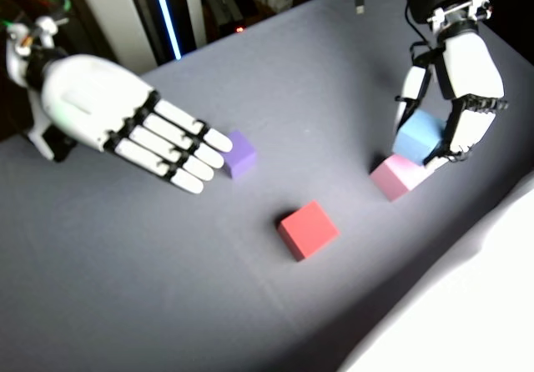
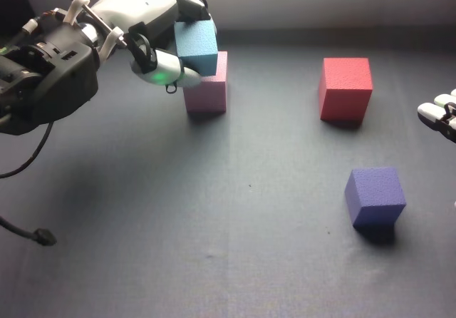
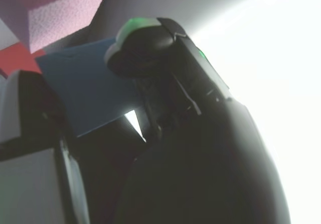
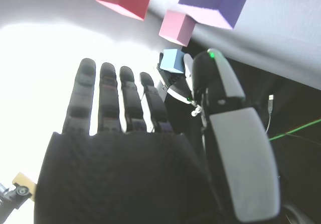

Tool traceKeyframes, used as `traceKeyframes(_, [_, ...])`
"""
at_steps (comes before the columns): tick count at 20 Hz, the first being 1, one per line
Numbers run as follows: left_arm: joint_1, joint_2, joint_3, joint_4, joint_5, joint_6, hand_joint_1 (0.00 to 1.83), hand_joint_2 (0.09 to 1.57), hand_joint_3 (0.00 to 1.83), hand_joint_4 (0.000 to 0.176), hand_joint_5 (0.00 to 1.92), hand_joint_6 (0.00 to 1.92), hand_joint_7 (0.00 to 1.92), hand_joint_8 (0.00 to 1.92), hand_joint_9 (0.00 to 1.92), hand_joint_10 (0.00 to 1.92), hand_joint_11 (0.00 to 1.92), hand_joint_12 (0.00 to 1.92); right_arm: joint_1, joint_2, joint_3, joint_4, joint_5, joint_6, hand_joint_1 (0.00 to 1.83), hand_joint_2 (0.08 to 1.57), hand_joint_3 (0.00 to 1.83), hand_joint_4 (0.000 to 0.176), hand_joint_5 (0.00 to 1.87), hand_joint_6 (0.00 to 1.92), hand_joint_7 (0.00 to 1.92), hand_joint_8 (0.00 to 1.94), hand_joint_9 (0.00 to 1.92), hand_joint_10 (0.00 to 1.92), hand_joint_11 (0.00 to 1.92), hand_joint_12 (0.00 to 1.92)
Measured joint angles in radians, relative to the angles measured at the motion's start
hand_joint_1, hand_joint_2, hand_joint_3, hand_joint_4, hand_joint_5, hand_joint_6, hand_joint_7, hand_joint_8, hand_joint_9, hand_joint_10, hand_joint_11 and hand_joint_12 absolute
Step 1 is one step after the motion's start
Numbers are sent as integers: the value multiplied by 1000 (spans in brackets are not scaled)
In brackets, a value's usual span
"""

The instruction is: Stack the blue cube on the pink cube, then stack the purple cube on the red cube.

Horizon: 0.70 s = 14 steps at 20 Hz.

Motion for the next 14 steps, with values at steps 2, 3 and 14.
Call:
traceKeyframes(2, [3, -11, 6, -4, 7, 0, 1189, 1273, 0, 0, 683, 1192, 731, 1671, 647, 1865, 717, 1921, 0, -2, 4, 0, 0, 0, 600, 1349, 1, 0, 0, 0, 0, 0, 0, 0, 0, 0])
traceKeyframes(3, [5, -13, 9, -4, 8, 0, 1180, 1289, 3, 0, 570, 1358, 760, 1590, 534, 1648, 461, 1921, 0, -2, 4, -1, 0, 1, 598, 1355, 4, 0, 0, 0, 0, 0, 0, 0, 0, 0])
traceKeyframes(14, [40, -15, 4, -17, 1, 0, 765, 1113, 0, 158, 31, 53, 24, 0, 0, 231, 0, 1238, -7, -5, 4, -2, 0, 4, 641, 1352, 0, 0, 0, 0, 0, 0, 0, 0, 0, 0])
